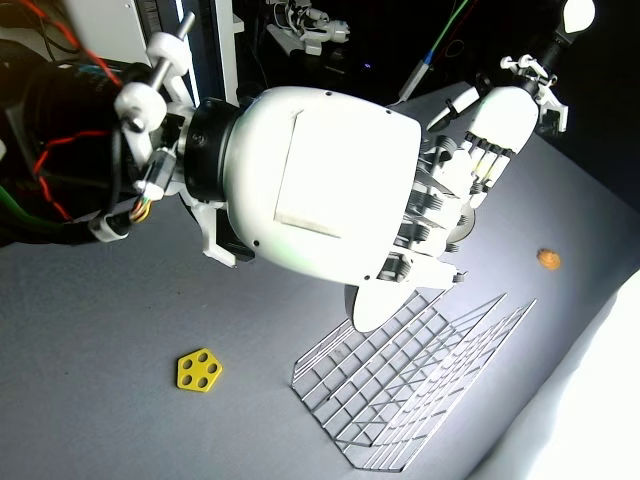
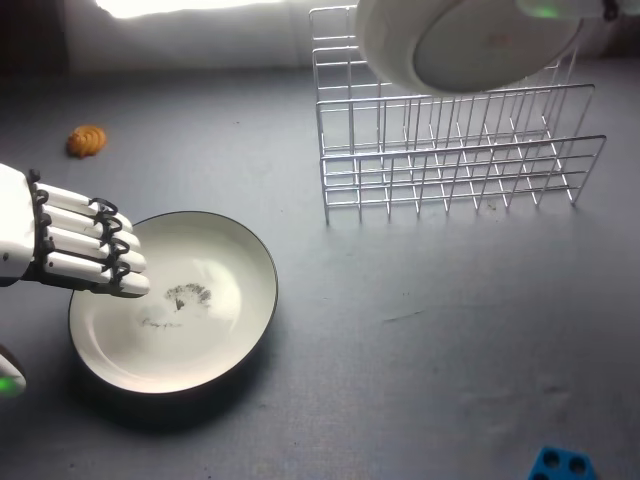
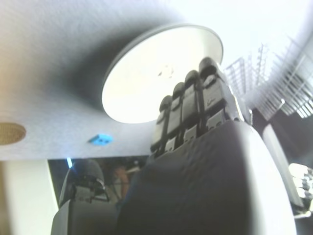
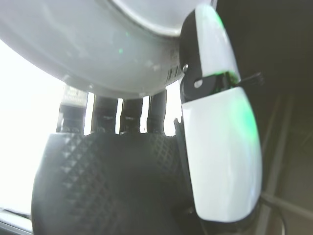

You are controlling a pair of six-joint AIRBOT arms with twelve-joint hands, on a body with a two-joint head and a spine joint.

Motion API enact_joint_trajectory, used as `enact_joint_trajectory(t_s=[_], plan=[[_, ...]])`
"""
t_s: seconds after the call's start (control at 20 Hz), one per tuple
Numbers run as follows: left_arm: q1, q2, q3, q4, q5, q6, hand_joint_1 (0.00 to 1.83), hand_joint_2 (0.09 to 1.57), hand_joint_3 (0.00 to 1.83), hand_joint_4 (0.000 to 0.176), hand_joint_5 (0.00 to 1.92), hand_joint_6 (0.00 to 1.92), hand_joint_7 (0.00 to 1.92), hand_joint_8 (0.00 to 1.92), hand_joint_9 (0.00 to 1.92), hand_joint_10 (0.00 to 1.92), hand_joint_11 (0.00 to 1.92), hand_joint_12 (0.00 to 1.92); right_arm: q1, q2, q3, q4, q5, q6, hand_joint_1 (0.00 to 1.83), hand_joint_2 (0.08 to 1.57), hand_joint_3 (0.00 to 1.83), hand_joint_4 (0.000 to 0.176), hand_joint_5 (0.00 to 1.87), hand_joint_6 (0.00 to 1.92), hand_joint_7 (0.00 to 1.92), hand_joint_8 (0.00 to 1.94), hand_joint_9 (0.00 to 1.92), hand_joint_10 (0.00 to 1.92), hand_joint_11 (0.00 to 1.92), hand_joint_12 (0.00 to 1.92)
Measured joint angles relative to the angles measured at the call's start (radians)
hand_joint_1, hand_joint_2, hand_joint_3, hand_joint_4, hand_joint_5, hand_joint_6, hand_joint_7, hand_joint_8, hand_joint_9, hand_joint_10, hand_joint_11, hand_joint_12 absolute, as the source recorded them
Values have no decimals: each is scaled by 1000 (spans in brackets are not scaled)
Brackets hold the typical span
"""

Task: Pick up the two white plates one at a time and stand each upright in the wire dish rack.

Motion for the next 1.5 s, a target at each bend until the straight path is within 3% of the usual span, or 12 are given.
enact_joint_trajectory(t_s=[0.1, 0.25, 0.4, 0.6, 0.75, 0.9, 1.15, 1.4, 1.5], plan=[[10, 0, 3, -5, -1, 3, 0, 1111, 0, 0, 39, 4, 57, 3, 53, 2, 0, 193, 1, 0, 16, -8, -5, 1, 1172, 1205, 1, 8, 822, 1309, 818, 1185, 872, 648, 569, 1381], [21, -6, 6, -8, 3, 10, 0, 1112, 0, 0, 49, 4, 55, 3, 53, 2, 0, 197, 14, -3, 48, -132, -17, 86, 1181, 1191, 0, 8, 851, 1264, 845, 1145, 884, 647, 586, 1376], [27, -10, 14, -5, 9, 14, 0, 1117, 2, 0, 39, 4, 50, 4, 44, 3, 0, 167, 18, -11, 74, -174, -17, 128, 1178, 1195, 3, 6, 842, 1280, 831, 1162, 885, 617, 593, 1354], [34, -14, 19, -7, 16, 18, 0, 1118, 0, 0, 50, 3, 60, 4, 55, 4, 0, 191, 37, -22, 106, -173, -23, 155, 1164, 1219, 0, 11, 788, 1353, 810, 1203, 852, 646, 557, 1400], [34, -19, 23, -4, 17, 20, 0, 1115, 0, 0, 8, 1, 12, 2, 9, 2, 0, 110, 39, -37, 119, -163, -24, 156, 1178, 1197, 0, 11, 828, 1295, 846, 1149, 878, 654, 597, 1373], [34, -19, 24, -8, 19, 21, 0, 1120, 1, 0, 54, 0, 65, 2, 63, 3, 0, 207, 43, -74, 154, -118, -62, 157, 1173, 1202, 1, 13, 810, 1315, 842, 1162, 863, 651, 582, 1389], [34, -19, 29, -9, 21, 21, 0, 1113, 0, 0, 28, 0, 52, 0, 48, 0, 0, 182, 44, -105, 187, -111, -76, 156, 1175, 1199, 0, 14, 822, 1298, 846, 1153, 875, 655, 592, 1374], [32, -19, 29, -8, 22, 21, 0, 1117, 0, 0, 58, 3, 71, 4, 62, 4, 0, 217, 44, -157, 225, -86, -85, 156, 1176, 1198, 1, 10, 822, 1305, 843, 1150, 885, 626, 605, 1358], [30, -19, 29, -9, 22, 21, 0, 1119, 1, 0, 17, 1, 29, 1, 25, 1, 0, 146, 38, -179, 245, -69, -98, 156, 1179, 1195, 0, 8, 840, 1283, 841, 1149, 882, 634, 595, 1366]])
